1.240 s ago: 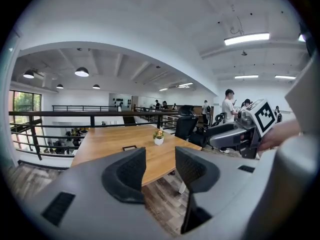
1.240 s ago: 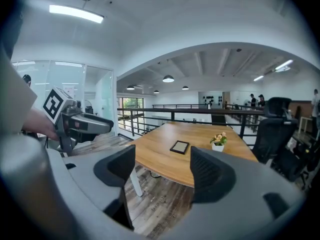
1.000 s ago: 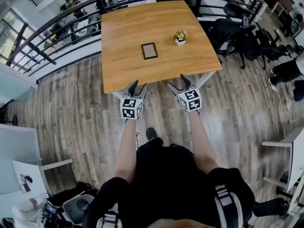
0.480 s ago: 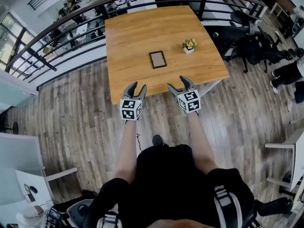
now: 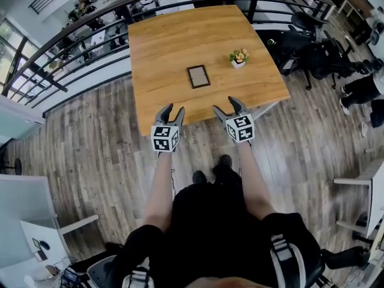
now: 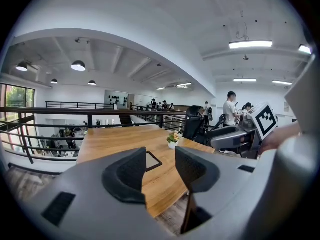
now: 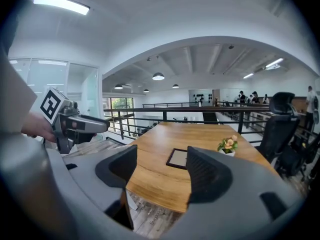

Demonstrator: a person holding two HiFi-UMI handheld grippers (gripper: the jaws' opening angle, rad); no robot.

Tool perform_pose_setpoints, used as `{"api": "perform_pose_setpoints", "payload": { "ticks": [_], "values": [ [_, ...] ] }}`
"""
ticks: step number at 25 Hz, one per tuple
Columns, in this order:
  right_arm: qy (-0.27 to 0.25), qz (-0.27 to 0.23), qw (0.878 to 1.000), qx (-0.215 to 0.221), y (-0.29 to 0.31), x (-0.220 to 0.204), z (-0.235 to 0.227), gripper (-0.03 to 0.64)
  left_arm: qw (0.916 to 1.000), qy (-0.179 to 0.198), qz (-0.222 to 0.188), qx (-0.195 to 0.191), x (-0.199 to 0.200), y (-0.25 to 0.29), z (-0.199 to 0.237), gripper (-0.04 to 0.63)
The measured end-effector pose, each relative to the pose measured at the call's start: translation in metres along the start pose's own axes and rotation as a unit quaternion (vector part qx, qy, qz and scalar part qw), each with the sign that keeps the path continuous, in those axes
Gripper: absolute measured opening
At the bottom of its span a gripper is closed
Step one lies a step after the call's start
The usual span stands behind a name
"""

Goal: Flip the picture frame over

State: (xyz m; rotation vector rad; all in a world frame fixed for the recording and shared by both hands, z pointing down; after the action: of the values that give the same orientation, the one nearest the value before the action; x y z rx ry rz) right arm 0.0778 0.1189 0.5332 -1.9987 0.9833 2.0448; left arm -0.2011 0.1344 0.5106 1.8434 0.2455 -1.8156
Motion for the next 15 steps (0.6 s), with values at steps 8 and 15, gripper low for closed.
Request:
{"api": "perform_pose_setpoints", "payload": {
  "ticks": [8,15],
  "values": [
    [0.002,0.007,1.000,0.016,0.029,0.008,-0.038,0.318,0.9998,-0.004,0.006,0.016,0.008,0.041,0.004,0.187],
    [0.009,0.010,0.999,0.034,0.068,0.026,-0.097,0.318,0.9991,-0.013,0.016,0.037,0.023,0.098,0.007,0.187]
  ]
}}
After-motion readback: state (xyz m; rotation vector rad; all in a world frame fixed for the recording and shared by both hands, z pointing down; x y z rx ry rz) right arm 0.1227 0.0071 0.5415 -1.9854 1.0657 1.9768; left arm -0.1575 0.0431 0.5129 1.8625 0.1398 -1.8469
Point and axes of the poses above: the fingertips, and each gripper's own axes: y forward along the fingers, z to its left, x out of its top, the point moved 10 cm from there along -y, backward along the fingers, and after that the axes turned 4 degrees about y, right-handed, at the moved point
